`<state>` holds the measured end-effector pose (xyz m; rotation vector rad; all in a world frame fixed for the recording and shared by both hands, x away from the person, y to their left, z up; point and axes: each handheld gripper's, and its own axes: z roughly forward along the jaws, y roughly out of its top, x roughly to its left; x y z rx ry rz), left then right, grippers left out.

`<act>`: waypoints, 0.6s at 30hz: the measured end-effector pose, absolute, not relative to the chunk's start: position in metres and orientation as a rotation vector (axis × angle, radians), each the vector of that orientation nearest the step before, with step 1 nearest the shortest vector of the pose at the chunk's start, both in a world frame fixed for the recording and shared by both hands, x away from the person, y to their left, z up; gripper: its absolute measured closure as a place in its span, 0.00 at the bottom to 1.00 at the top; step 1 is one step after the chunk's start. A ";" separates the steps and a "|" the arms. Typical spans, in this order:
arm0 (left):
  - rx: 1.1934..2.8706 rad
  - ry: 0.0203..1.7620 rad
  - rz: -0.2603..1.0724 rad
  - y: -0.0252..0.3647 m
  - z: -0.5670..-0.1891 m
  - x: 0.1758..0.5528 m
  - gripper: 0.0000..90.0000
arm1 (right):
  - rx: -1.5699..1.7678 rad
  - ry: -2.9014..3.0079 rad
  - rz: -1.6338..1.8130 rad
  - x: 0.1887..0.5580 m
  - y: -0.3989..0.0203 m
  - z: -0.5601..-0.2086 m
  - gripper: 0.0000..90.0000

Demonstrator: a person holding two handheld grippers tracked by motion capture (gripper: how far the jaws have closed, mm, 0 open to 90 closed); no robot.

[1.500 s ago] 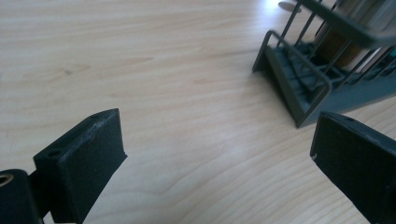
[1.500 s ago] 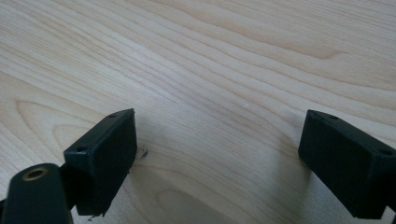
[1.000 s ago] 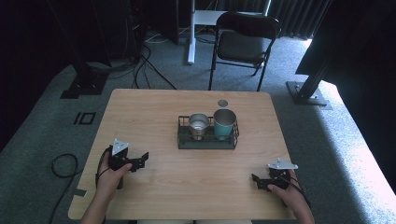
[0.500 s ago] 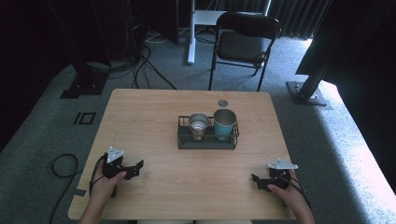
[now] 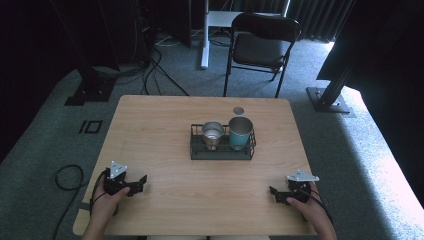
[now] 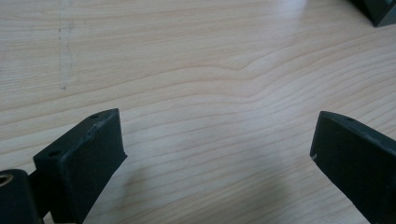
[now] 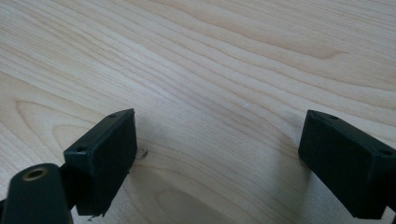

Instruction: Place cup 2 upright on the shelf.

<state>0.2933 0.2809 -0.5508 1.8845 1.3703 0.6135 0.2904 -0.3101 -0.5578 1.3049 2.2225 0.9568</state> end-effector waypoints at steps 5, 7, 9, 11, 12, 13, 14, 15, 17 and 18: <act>1.904 1.362 0.591 0.288 -0.552 0.294 0.04 | 1.305 2.222 0.957 0.290 -0.310 -0.558 0.12; 1.912 1.357 0.578 0.290 -0.552 0.295 0.04 | 1.305 2.222 0.957 0.290 -0.310 -0.558 0.12; 1.931 1.355 0.577 0.292 -0.552 0.295 0.04 | 1.305 2.222 0.957 0.290 -0.310 -0.558 0.12; 1.945 1.351 0.578 0.294 -0.553 0.294 0.04 | 1.305 2.223 0.957 0.290 -0.310 -0.558 0.12; 1.948 1.355 0.575 0.295 -0.553 0.294 0.04 | 1.305 2.223 0.957 0.290 -0.310 -0.558 0.12; 1.957 1.357 0.567 0.296 -0.553 0.294 0.04 | 1.306 2.223 0.957 0.290 -0.310 -0.558 0.12; 1.953 1.362 0.566 0.297 -0.553 0.294 0.04 | 1.305 2.223 0.957 0.290 -0.310 -0.558 0.12; 1.947 1.363 0.557 0.298 -0.553 0.294 0.04 | 1.305 2.222 0.957 0.290 -0.310 -0.558 0.12; 1.950 1.365 0.537 0.300 -0.553 0.294 0.04 | 1.306 2.222 0.957 0.290 -0.310 -0.558 0.12; 1.958 1.365 0.536 0.300 -0.553 0.294 0.04 | 1.305 2.222 0.957 0.290 -0.310 -0.558 0.12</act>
